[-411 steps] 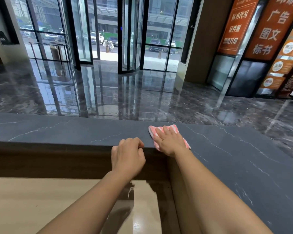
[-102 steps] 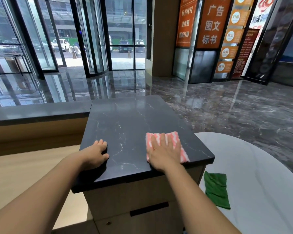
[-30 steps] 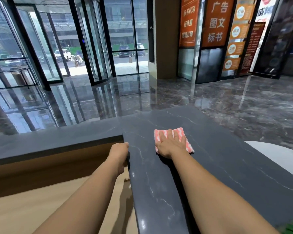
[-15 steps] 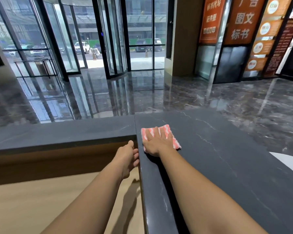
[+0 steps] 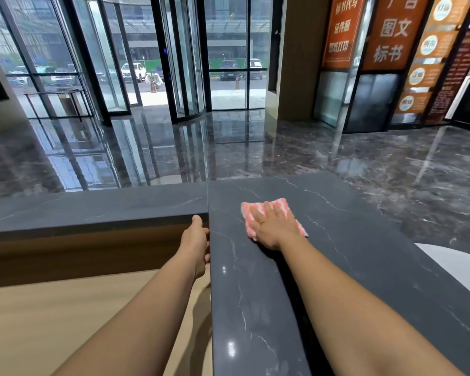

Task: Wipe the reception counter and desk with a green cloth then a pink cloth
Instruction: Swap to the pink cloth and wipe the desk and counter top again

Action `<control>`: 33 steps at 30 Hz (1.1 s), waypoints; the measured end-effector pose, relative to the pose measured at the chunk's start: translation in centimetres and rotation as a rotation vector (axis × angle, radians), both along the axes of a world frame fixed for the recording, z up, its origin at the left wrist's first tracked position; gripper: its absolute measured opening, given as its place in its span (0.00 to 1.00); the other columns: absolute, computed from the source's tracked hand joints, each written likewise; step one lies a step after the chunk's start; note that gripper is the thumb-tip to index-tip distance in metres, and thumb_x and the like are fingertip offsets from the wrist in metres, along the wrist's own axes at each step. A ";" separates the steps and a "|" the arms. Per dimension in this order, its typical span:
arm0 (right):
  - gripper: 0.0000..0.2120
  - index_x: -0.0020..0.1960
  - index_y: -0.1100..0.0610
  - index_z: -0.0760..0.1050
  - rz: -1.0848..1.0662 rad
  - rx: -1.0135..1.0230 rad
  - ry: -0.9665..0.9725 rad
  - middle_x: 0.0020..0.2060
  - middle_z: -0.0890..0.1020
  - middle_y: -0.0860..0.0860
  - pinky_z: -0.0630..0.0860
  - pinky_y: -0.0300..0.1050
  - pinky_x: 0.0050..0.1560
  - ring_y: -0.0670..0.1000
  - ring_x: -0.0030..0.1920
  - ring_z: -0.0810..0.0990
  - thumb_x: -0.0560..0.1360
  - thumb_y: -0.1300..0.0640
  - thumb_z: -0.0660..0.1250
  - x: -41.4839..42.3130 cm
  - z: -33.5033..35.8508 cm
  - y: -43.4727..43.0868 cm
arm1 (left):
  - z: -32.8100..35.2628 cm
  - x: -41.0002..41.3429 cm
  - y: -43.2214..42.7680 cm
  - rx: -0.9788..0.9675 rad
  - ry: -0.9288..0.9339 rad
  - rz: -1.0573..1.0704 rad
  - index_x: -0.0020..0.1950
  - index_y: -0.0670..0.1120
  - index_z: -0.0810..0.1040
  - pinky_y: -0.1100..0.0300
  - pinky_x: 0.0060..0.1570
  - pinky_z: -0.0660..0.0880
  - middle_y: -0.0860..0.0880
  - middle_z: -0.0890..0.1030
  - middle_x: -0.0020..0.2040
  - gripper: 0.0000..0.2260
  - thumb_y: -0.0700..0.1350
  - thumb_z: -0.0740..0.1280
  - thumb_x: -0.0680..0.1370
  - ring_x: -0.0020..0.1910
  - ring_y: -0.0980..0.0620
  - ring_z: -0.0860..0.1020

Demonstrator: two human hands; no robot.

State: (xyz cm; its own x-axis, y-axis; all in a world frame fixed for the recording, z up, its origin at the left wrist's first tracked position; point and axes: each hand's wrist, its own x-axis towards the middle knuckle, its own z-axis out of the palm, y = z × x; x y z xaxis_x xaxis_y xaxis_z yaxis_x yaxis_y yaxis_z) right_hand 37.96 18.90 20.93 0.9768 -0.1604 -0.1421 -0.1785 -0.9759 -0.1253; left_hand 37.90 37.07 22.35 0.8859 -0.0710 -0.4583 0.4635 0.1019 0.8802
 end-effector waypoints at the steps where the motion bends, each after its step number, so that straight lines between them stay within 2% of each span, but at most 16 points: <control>1: 0.26 0.79 0.43 0.42 -0.035 0.002 0.010 0.80 0.43 0.52 0.37 0.59 0.75 0.55 0.79 0.39 0.83 0.44 0.41 -0.3 -0.1 -1.2 | 0.1 -0.2 0.0 0.005 0.007 0.002 0.67 0.40 0.71 0.61 0.31 0.69 0.43 0.81 0.42 0.27 0.61 0.50 0.81 0.33 0.51 0.75; 3: 0.26 0.79 0.43 0.40 -0.091 0.002 0.029 0.79 0.42 0.52 0.37 0.59 0.75 0.54 0.78 0.38 0.83 0.43 0.41 -0.8 -0.2 -2.8 | 0.2 -0.7 0.2 0.007 0.025 -0.001 0.67 0.41 0.71 0.58 0.40 0.76 0.41 0.81 0.55 0.27 0.61 0.50 0.81 0.49 0.49 0.79; 4: 0.26 0.79 0.43 0.40 -0.112 0.004 0.036 0.79 0.41 0.52 0.36 0.58 0.75 0.54 0.78 0.38 0.83 0.44 0.40 -1.0 -0.2 -3.1 | 0.1 -0.7 0.4 0.005 0.042 0.004 0.66 0.41 0.71 0.55 0.45 0.78 0.42 0.80 0.58 0.27 0.61 0.50 0.81 0.55 0.48 0.78; 6: 0.26 0.79 0.43 0.40 -0.147 0.017 0.042 0.79 0.40 0.52 0.36 0.59 0.75 0.55 0.78 0.37 0.83 0.44 0.40 -1.2 0.0 -3.0 | 0.1 -0.9 0.7 -0.007 0.054 0.009 0.66 0.40 0.72 0.50 0.56 0.77 0.42 0.79 0.59 0.28 0.61 0.50 0.81 0.60 0.46 0.77; 8: 0.26 0.79 0.44 0.39 -0.186 0.036 0.047 0.79 0.39 0.53 0.35 0.61 0.74 0.56 0.78 0.37 0.83 0.46 0.41 -1.2 0.2 -2.1 | 0.3 -1.4 0.9 -0.006 0.059 -0.012 0.65 0.40 0.72 0.49 0.61 0.75 0.41 0.79 0.59 0.28 0.61 0.50 0.81 0.60 0.45 0.77; 12: 0.31 0.80 0.48 0.37 -0.221 0.030 0.048 0.78 0.36 0.56 0.31 0.66 0.72 0.61 0.77 0.35 0.81 0.50 0.47 -1.1 0.2 1.2 | 0.6 -2.1 1.0 -0.004 0.060 -0.024 0.68 0.39 0.70 0.51 0.60 0.75 0.41 0.78 0.63 0.30 0.62 0.50 0.81 0.61 0.44 0.77; 17: 0.34 0.79 0.49 0.36 -0.122 0.025 0.024 0.78 0.35 0.58 0.30 0.67 0.69 0.62 0.76 0.33 0.81 0.49 0.52 -2.2 -0.1 7.2 | 0.2 -2.6 1.1 -0.042 0.067 0.016 0.72 0.39 0.67 0.50 0.63 0.72 0.40 0.74 0.66 0.32 0.63 0.50 0.81 0.63 0.44 0.75; 20: 0.32 0.79 0.48 0.37 0.019 0.015 0.031 0.78 0.36 0.58 0.29 0.67 0.70 0.62 0.76 0.32 0.82 0.47 0.50 -3.2 -0.2 10.9 | -0.2 -2.8 1.4 -0.061 0.076 0.034 0.69 0.39 0.70 0.52 0.51 0.75 0.40 0.79 0.57 0.34 0.66 0.48 0.79 0.51 0.46 0.78; 21: 0.31 0.80 0.47 0.38 0.069 0.000 0.038 0.78 0.36 0.57 0.30 0.68 0.71 0.62 0.76 0.32 0.82 0.46 0.49 -3.6 -0.3 11.9 | -0.4 -2.9 1.6 -0.065 0.089 0.027 0.69 0.40 0.70 0.50 0.50 0.76 0.40 0.79 0.57 0.35 0.67 0.47 0.78 0.51 0.45 0.78; 24: 0.29 0.80 0.45 0.42 0.179 -0.055 0.056 0.78 0.37 0.56 0.32 0.67 0.71 0.62 0.76 0.32 0.83 0.47 0.51 -4.3 -0.4 12.9 | -0.6 -3.9 1.7 -0.112 0.136 0.050 0.72 0.43 0.67 0.47 0.54 0.75 0.39 0.75 0.64 0.33 0.66 0.48 0.78 0.58 0.40 0.76; 26: 0.27 0.79 0.44 0.42 0.222 -0.026 0.050 0.78 0.37 0.55 0.32 0.65 0.72 0.60 0.77 0.33 0.83 0.44 0.48 -4.5 -0.4 12.0 | -0.6 -4.4 1.7 -0.093 0.127 0.096 0.72 0.43 0.67 0.47 0.55 0.76 0.38 0.76 0.62 0.32 0.65 0.48 0.79 0.56 0.40 0.77; 29: 0.27 0.79 0.43 0.40 0.236 0.020 0.045 0.79 0.38 0.53 0.32 0.63 0.73 0.57 0.77 0.34 0.83 0.43 0.45 -4.6 -0.1 9.6 | -0.1 -5.0 1.3 0.004 0.079 0.097 0.66 0.38 0.73 0.55 0.41 0.77 0.39 0.81 0.55 0.33 0.63 0.47 0.80 0.47 0.46 0.80; 30: 0.28 0.79 0.44 0.39 0.219 0.022 0.047 0.79 0.38 0.53 0.32 0.62 0.73 0.57 0.78 0.34 0.83 0.44 0.46 -4.7 -0.1 8.6 | 0.1 -5.1 1.0 0.013 0.080 0.092 0.66 0.38 0.73 0.56 0.42 0.76 0.40 0.81 0.55 0.33 0.63 0.46 0.80 0.48 0.47 0.80; 33: 0.28 0.79 0.44 0.40 0.132 0.007 0.040 0.79 0.40 0.54 0.34 0.62 0.74 0.57 0.78 0.37 0.82 0.46 0.46 -4.8 -0.1 4.8 | 0.8 -5.8 0.5 0.029 0.087 0.089 0.72 0.40 0.67 0.54 0.53 0.71 0.41 0.76 0.65 0.32 0.63 0.47 0.81 0.62 0.45 0.76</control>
